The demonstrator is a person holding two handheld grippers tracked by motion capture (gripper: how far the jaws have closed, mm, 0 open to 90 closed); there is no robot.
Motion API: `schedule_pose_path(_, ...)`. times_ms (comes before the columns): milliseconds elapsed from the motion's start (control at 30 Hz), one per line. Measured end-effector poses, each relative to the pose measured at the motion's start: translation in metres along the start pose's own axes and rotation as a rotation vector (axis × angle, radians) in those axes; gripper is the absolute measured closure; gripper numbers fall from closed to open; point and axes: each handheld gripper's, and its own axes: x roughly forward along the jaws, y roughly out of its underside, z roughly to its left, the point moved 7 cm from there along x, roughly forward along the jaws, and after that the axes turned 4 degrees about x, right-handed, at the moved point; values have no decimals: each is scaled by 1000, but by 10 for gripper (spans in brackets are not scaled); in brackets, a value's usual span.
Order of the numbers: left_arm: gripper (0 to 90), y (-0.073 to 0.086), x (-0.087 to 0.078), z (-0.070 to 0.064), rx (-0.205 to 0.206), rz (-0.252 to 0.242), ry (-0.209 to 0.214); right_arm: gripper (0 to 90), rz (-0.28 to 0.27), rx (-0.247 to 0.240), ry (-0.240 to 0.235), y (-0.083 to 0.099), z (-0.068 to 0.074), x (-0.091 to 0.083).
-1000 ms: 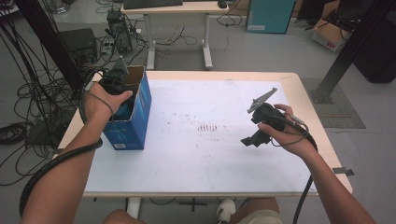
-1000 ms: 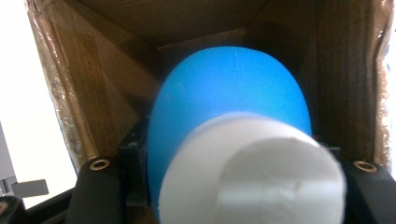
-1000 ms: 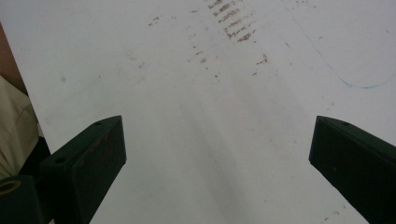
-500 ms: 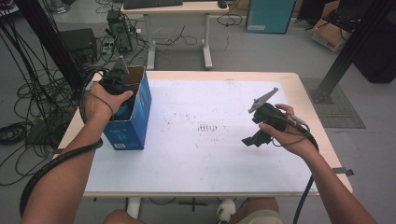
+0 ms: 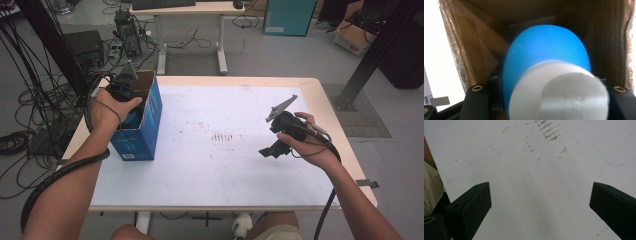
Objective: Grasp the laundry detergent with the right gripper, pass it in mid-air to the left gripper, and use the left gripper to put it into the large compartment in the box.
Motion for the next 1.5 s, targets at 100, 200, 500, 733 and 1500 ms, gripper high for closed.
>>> schedule_pose_path(100, 369, 0, 0, 0, 1, 0, 0, 38, 0, 2, -1, 0, 1, 0)
schedule_pose_path(200, 369, 0, 0, 0, 0, -1, 1, 38, -5, -3, 0, -1, 0, 0)
schedule_pose_path(500, 369, 0, 0, 0, 2, -2, 2, 38, -4, 2, 1, 0, 1, 1)
schedule_pose_path(733, 369, 0, 0, 0, 2, -5, 1, 38, -6, -4, 2, -1, 1, 0)
schedule_pose_path(1500, 305, 1, -2, -1, -3, -9, 3, 38, -11, 0, -3, 1, 1, -1)
